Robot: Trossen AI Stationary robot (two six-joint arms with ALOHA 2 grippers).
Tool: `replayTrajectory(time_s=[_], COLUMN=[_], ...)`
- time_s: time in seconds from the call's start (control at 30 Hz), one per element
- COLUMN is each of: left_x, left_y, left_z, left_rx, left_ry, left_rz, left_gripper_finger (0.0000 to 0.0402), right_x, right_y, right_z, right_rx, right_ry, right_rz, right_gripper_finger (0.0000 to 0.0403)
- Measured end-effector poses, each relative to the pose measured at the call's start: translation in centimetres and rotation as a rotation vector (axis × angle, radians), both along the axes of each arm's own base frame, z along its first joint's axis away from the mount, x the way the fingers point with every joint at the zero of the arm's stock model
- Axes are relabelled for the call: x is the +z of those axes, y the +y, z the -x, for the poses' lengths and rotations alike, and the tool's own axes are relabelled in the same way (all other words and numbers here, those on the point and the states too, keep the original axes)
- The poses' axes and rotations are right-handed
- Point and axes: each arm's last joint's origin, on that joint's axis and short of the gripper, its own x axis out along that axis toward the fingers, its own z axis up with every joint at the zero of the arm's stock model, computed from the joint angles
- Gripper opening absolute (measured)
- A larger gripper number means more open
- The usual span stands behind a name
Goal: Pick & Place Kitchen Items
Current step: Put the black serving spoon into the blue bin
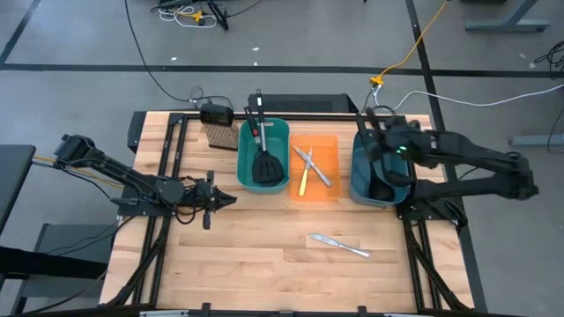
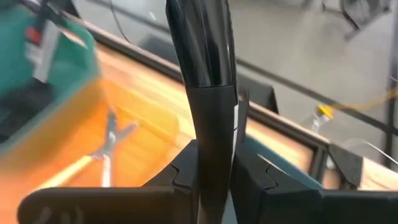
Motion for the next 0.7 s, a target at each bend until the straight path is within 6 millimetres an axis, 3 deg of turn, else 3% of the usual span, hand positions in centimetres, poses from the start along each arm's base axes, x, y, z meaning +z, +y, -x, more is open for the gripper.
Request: replayTrajectory(time_s=[0.17, 0.4, 0.7], left_x=[0.0, 0.0, 0.0], left_y=[0.0, 0.0, 0.0], left_z=[0.0, 0.0, 0.0], left_rx=[0.0, 0.0, 0.0], left_ry=[0.0, 0.0, 0.0], left_rz=[-0.001, -0.002, -0.002], left_gripper_finger=[0.003, 0.003, 0.003], right_x=[-2.4, -5.6, -9.4], right_y=[-2.2, -4.1, -5.7], right_z=[-2.4, -5.0, -6.2], right_rx=[-0.049, -0.02, -0.084], right_ry=[0.12, 0.145, 0.185], right_rz=[-0.06, -0.134, -0.194], right_gripper_finger=[0.0065, 0.0065, 0.0065])
